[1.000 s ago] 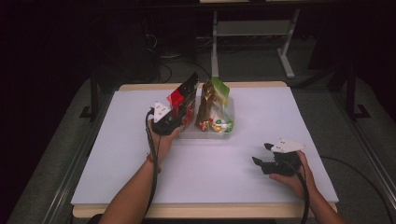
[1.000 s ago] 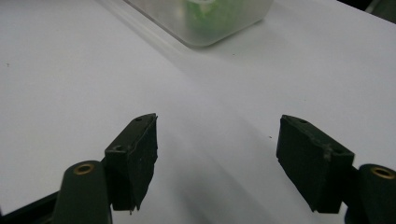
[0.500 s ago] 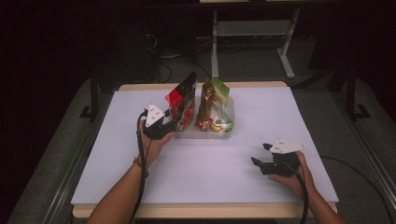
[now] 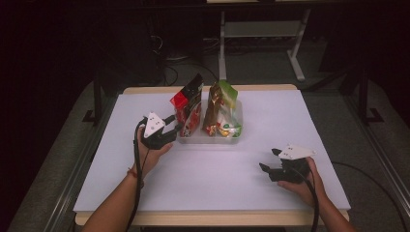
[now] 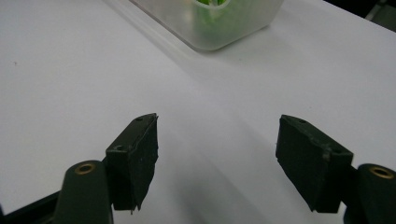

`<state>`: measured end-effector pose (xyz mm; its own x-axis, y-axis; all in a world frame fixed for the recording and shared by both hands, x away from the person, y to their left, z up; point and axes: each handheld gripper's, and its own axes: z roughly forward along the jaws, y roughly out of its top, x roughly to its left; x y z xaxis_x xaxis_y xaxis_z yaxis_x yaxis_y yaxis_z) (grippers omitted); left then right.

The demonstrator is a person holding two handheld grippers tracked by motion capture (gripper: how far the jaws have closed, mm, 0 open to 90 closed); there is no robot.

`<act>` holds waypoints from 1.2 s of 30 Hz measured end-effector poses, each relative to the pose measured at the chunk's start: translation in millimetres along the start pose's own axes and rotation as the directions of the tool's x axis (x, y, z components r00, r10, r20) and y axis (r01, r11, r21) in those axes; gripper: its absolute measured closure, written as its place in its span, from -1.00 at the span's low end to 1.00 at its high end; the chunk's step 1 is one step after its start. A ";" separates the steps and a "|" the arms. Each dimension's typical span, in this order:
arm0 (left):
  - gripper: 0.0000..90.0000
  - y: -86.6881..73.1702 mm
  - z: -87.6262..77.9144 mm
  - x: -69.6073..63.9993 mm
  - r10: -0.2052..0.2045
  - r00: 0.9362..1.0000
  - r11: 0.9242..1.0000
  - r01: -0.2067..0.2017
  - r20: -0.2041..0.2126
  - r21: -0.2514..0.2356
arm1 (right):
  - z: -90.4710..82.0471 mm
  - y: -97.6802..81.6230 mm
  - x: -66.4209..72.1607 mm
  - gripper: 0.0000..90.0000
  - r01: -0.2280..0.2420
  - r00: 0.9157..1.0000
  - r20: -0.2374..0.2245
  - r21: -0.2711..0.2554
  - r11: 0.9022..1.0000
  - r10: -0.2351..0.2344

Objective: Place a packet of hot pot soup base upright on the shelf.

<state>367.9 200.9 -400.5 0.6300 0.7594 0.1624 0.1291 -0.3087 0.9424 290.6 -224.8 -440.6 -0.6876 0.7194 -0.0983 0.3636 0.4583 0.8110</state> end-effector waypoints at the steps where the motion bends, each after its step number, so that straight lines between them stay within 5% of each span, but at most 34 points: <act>1: 0.28 -0.7 -1.2 -0.1 0.006 1.000 1.000 -0.006 0.002 0.002 | 0.0 0.0 0.2 -0.36 0.000 1.000 0.000 0.000 1.000 0.000; 10: 0.21 -8.1 -17.5 3.0 0.062 0.998 0.998 -0.062 0.014 0.030 | -0.8 0.5 1.0 -0.36 0.007 1.000 0.005 -0.010 1.000 -0.007; 24: -0.17 -16.1 -43.2 0.9 0.128 0.990 0.990 -0.131 0.051 0.058 | -4.4 2.7 1.7 -0.37 0.039 0.999 0.030 -0.016 0.999 -0.038; 30: -0.33 -21.0 -51.4 3.2 0.127 0.988 0.987 -0.134 0.084 0.084 | -8.2 4.7 1.4 -0.39 0.071 0.996 0.061 -0.018 0.997 -0.070; 36: -0.40 -27.3 -60.8 9.4 0.118 0.990 0.988 -0.124 0.071 0.095 | -12.1 5.7 1.2 -0.42 0.093 0.993 0.080 -0.033 0.995 -0.090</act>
<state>323.8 251.4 -406.9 0.6940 0.6749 0.2508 0.1221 -0.4536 0.8828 284.2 -227.7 -429.2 -0.6649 0.7146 -0.2173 0.2770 0.5061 0.8168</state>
